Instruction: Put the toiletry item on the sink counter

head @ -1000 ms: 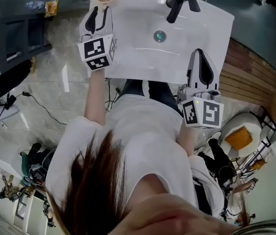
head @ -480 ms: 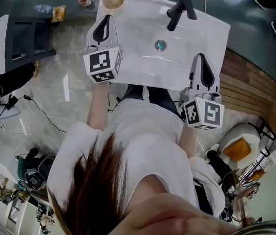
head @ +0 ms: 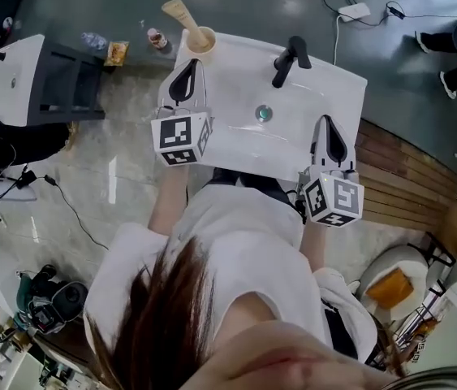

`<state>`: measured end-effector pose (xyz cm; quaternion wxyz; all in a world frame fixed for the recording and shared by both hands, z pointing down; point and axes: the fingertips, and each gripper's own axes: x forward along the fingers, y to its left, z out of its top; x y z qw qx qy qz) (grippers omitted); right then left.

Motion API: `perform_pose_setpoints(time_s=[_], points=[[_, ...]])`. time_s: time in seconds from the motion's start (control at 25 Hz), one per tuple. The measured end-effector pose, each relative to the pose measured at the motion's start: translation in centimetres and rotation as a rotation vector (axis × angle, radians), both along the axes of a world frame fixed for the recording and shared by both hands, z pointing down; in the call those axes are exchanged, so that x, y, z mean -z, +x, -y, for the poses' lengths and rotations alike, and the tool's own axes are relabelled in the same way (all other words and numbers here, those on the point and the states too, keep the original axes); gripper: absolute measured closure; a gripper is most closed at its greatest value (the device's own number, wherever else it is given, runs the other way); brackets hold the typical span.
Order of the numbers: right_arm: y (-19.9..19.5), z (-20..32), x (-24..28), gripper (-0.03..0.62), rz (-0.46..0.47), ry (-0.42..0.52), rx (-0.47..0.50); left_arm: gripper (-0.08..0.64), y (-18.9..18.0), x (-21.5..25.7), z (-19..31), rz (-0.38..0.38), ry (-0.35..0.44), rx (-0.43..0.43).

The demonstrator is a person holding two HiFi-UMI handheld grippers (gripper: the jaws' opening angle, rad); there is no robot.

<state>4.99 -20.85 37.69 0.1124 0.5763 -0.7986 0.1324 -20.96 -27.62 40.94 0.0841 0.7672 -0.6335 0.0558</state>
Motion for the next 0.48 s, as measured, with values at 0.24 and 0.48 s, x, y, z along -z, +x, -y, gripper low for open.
perform_pose_setpoints(time_s=[0.24,0.48], points=[[0.5,0.0,1.6,0.588,0.018,0.012,0.028,0.552,1.7,2.9,-0.9,-0.011,0.038,-0.016],[1.1,-0.3,3.5,0.588,0.053,0.033,0.052,0.552,4.2,6.7,-2.0,-0.031,0.088,-0.03]])
